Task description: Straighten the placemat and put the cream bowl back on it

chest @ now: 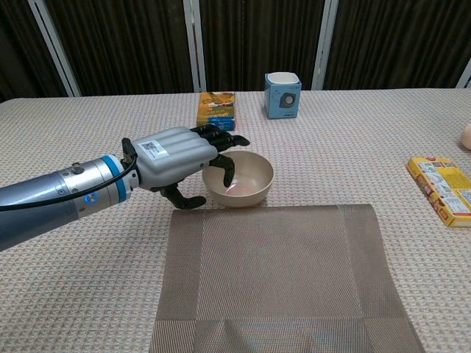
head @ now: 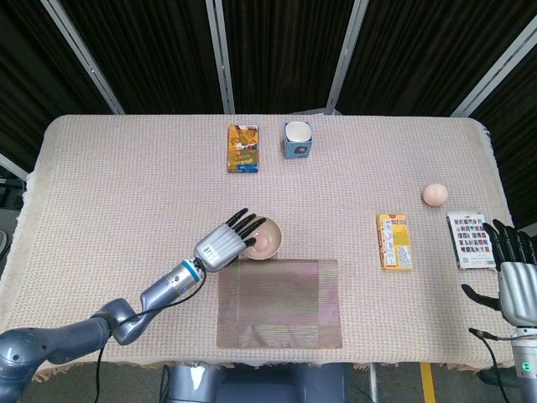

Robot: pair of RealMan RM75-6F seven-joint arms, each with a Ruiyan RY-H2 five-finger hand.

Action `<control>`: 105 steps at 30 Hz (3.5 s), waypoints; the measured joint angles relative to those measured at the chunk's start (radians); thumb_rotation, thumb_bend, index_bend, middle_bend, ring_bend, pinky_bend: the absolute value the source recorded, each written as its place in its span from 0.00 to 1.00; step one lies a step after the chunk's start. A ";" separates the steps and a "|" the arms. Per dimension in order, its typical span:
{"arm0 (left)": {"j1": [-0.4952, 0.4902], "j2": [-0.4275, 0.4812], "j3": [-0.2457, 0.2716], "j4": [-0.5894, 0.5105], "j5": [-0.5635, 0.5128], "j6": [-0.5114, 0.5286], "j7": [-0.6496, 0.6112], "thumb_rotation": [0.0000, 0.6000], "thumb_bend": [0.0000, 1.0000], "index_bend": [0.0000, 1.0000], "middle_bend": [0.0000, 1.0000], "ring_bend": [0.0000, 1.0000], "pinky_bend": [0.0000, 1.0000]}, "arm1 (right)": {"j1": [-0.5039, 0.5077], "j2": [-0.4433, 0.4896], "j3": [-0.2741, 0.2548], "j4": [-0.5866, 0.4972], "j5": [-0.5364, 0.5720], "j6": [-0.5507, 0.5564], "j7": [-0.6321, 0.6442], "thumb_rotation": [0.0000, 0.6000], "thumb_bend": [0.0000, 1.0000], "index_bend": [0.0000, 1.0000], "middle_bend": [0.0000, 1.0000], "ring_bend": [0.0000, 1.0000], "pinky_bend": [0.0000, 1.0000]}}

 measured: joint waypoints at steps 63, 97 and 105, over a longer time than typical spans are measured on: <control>0.420 0.266 0.022 0.132 -0.269 0.279 -0.325 1.00 0.00 0.02 0.00 0.00 0.00 | -0.028 0.033 -0.040 -0.077 -0.114 0.062 0.019 1.00 0.00 0.00 0.00 0.00 0.00; 0.317 0.264 0.290 -0.373 0.289 0.286 -0.061 1.00 0.34 0.42 0.00 0.00 0.00 | -0.034 0.039 -0.039 -0.066 -0.107 0.067 0.027 1.00 0.00 0.00 0.00 0.00 0.00; 0.334 0.203 0.336 -0.252 0.328 0.344 -0.139 1.00 0.35 0.43 0.00 0.00 0.00 | -0.032 0.036 -0.040 -0.064 -0.103 0.061 0.022 1.00 0.00 0.00 0.00 0.00 0.00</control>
